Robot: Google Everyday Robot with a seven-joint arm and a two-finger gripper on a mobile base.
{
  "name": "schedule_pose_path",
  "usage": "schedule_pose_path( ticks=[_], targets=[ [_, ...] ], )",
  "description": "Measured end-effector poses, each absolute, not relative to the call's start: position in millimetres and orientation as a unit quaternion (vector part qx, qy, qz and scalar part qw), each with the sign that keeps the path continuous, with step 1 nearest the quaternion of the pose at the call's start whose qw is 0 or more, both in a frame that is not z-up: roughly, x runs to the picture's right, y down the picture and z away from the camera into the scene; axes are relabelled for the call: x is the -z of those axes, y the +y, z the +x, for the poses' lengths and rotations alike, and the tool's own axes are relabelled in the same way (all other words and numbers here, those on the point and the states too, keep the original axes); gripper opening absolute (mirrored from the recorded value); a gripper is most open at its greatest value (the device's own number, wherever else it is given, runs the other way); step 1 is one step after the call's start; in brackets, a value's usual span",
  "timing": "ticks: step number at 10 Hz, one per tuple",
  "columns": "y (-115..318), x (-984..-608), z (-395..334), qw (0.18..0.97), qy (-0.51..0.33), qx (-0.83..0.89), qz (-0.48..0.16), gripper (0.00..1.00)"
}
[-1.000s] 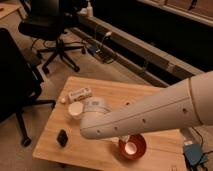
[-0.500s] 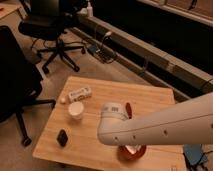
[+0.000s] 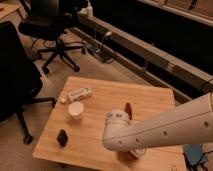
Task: Place the white sponge in the ceramic bowl
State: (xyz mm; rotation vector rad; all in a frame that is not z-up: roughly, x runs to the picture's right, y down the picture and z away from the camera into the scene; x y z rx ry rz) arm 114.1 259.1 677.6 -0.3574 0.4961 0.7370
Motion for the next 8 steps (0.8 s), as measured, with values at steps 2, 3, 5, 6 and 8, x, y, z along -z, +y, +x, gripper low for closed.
schedule_pose_path(
  ticks=[2, 3, 5, 6, 8],
  targets=[
    [248.5, -681.6, 111.2, 0.895, 0.22, -0.356, -0.153, 0.78],
    [241.1, -681.5, 112.4, 0.899, 0.213, -0.357, -0.136, 0.78],
    [241.5, -681.1, 119.0, 0.9, 0.213, -0.359, -0.122, 0.78],
    [247.7, -680.7, 123.0, 0.898, 0.218, -0.363, -0.121, 0.78],
    [251.4, -679.2, 125.6, 0.894, 0.221, -0.372, -0.117, 0.78]
  ],
)
